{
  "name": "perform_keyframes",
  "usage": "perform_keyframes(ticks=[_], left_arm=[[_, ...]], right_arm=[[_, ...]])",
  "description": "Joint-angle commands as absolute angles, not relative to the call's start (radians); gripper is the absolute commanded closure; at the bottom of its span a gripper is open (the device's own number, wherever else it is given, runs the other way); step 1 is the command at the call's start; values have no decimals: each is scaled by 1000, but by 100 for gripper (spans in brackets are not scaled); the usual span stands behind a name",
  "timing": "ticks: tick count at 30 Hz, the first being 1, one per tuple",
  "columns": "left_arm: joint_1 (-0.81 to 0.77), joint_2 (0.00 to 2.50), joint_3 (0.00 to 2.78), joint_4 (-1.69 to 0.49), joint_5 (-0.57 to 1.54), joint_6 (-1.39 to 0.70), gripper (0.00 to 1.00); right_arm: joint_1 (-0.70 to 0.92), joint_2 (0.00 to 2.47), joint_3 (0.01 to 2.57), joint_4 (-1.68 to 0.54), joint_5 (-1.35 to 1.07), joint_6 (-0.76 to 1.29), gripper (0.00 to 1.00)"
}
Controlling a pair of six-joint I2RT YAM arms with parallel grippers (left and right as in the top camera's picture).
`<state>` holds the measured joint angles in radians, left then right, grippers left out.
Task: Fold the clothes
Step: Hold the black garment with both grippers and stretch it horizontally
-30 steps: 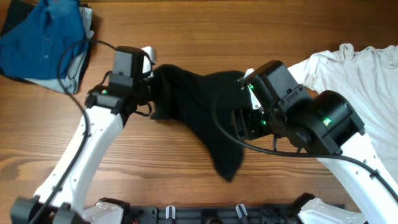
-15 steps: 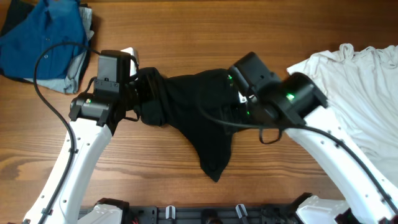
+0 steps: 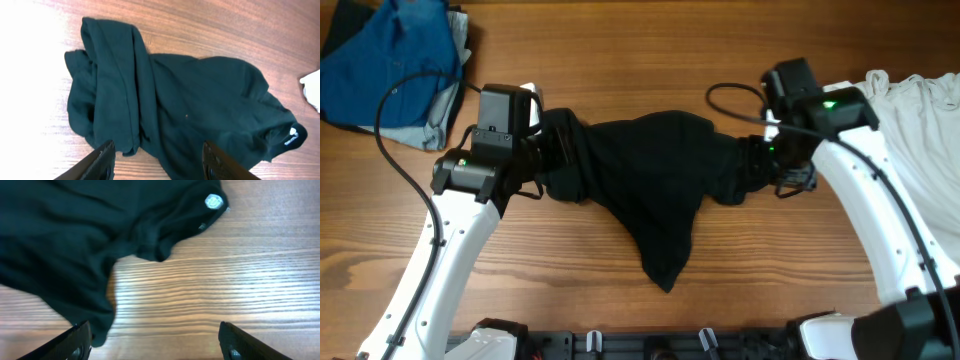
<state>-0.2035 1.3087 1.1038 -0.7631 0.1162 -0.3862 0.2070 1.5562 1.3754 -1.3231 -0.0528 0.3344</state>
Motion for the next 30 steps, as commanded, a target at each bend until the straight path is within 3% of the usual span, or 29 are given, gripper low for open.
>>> perform_keyframes(ticks=[1,9,19,23,30], left_arm=[[-200,1304,1121,-779,104,-370,46],[-200,1304,1121,-784,135,-370,47],[-200,1304,1121,-815,142,-370,47],[-200,1303,1121,-820,145,-370,48],[-200,1303,1121,-839,153,-370,48]], right_arm=[[175,1621,1286,-1270,-99,262,16],[177,1823,1182,-1077,-212,258,24],[180,1855,1182,-971,-235,263,24],[180,1855,1182,-950,-239,266,34],[180,1857,1182,-930,-242,292,30]])
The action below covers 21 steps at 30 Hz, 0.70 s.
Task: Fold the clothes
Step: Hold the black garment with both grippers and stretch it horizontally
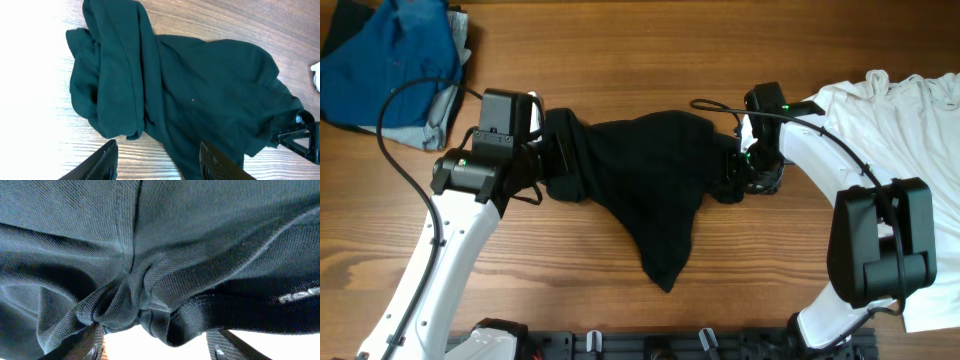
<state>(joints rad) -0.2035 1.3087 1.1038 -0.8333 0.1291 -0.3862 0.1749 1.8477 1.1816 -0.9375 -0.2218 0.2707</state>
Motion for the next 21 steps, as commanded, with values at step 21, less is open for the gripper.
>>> perform_keyframes(ticks=[21], left_arm=[[-200,1303,1121,-857,174,-369,48]], right_arm=[[31,1873,1098,-891,-226,340,27]])
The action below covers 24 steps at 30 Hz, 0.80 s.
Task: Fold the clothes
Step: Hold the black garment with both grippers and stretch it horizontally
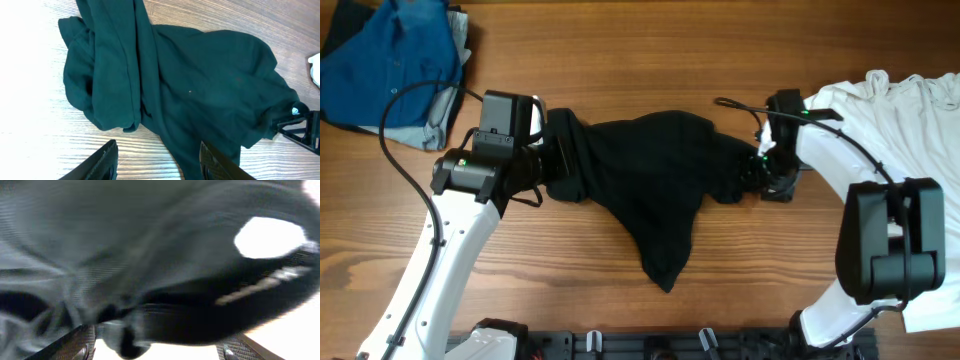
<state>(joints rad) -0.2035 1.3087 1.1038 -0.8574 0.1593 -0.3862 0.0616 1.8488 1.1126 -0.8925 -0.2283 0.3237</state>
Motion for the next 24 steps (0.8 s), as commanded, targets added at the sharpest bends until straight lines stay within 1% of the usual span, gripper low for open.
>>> perform_keyframes(ticks=[1,2,5,12,19,20,22,24], left_arm=[[-200,1303,1121,-857,174,-369,47],[-200,1303,1121,-857,174,-369,47],[-200,1303,1121,-857,174,-369,47],[-200,1303,1121,-857,174,-369,47],[-200,1303,1121,-857,175,-369,46],[-200,1303,1121,-857,175,-369,46],[-200,1303,1121,-857,175,-370,46],[-200,1303,1121,-857,175,-370,46]], right_arm=[[27,1873,1098,-891,-226,340,35],[25,1873,1098,-890,-226,340,39],[26,1873,1098,-883,-227,340,43],[27,1873,1098,-863,-231,339,42],[42,1873,1098,-792,-294,313,42],[49,1873,1098,-784,-294,313,43],[64,1873,1098,-773,-294,306,51],[84,1873,1098,-767,-294,307,53]])
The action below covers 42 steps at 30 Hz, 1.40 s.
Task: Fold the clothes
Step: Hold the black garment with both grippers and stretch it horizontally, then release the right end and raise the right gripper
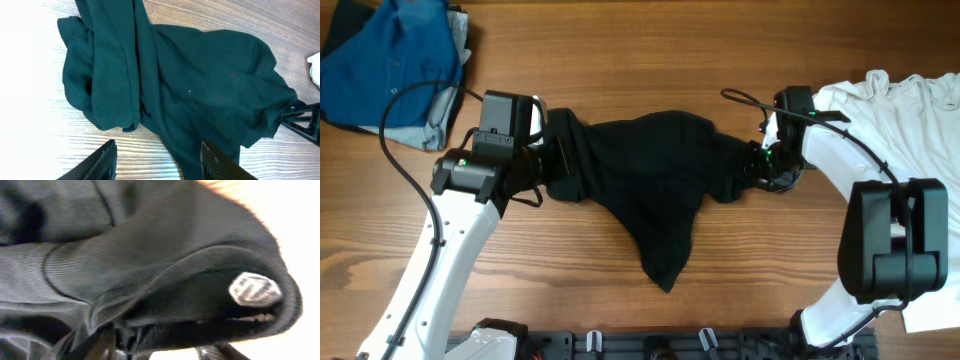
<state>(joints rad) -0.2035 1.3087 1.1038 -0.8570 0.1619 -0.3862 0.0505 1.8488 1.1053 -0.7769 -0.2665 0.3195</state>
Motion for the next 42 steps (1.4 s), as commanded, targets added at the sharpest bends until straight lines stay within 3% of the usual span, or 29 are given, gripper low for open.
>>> perform_keyframes(ticks=[1,5,8,25,42], left_arm=[[-200,1303,1121,-856,175,-370,46],[-200,1303,1121,-853,175,-370,46],[-200,1303,1121,-854,175,-370,46],[-200,1303,1121,-854,175,-370,47],[-200,1303,1121,-854,190,-370,47]], right_arm=[[94,1873,1098,-764,-293,307,53],[134,1873,1098,-756,-293,307,69],[152,1873,1098,-760,-292,312,95],[154,1824,1147,-828,-172,315,95],[154,1428,1330,-903,-66,317,96]])
